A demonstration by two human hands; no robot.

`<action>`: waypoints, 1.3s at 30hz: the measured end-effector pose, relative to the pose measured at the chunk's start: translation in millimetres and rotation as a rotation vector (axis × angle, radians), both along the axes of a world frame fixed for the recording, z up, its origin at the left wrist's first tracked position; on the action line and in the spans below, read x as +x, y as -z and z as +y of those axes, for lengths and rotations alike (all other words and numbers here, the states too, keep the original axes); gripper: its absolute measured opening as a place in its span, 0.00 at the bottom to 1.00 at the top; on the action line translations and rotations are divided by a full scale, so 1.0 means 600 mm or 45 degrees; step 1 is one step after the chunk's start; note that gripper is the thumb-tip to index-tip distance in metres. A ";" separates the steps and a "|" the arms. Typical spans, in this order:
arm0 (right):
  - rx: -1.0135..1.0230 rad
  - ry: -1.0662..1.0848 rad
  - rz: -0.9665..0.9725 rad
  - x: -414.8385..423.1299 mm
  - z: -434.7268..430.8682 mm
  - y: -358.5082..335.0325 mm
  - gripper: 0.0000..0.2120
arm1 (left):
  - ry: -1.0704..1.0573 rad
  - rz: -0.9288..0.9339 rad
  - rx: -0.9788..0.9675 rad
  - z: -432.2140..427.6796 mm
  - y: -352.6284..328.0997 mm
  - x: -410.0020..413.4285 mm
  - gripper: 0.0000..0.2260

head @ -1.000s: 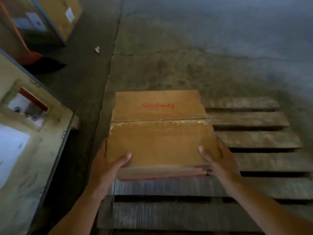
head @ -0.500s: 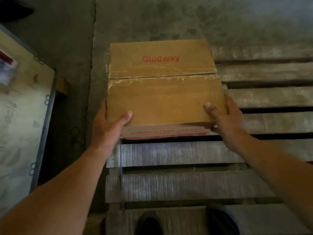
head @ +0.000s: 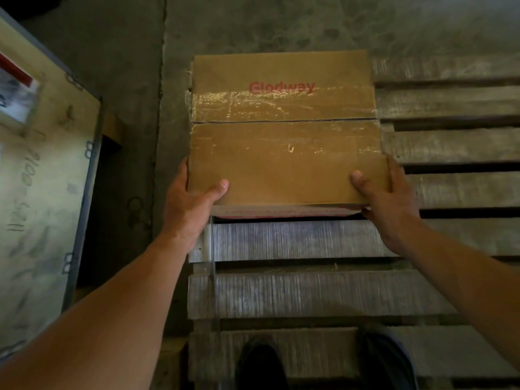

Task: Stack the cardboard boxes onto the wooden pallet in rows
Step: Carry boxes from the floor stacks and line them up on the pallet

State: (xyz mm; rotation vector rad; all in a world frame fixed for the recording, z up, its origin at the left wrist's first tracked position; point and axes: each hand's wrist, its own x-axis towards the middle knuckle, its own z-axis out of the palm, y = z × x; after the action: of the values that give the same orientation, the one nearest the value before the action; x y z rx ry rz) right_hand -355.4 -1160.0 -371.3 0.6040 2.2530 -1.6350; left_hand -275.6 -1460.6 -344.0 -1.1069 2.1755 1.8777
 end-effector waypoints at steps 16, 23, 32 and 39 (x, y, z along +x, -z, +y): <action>0.370 -0.179 -0.019 0.014 0.014 -0.057 0.40 | 0.148 -0.173 -0.645 0.011 -0.066 0.002 0.40; 0.630 0.165 0.037 0.038 0.163 -0.242 0.33 | 0.572 0.088 -0.932 0.116 -0.253 -0.120 0.26; 0.715 0.727 0.044 0.089 0.537 -0.513 0.28 | 1.028 0.392 -0.753 0.531 -0.490 -0.281 0.36; 0.715 0.993 -0.031 0.232 0.828 -0.525 0.28 | 1.394 0.593 -0.565 0.941 -0.496 -0.235 0.30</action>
State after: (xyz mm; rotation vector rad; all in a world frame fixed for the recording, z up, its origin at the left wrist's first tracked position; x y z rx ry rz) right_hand -216.1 -663.4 -56.3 1.8046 2.6330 -1.1827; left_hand -416.3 -896.0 -46.7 0.5824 2.6037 1.1965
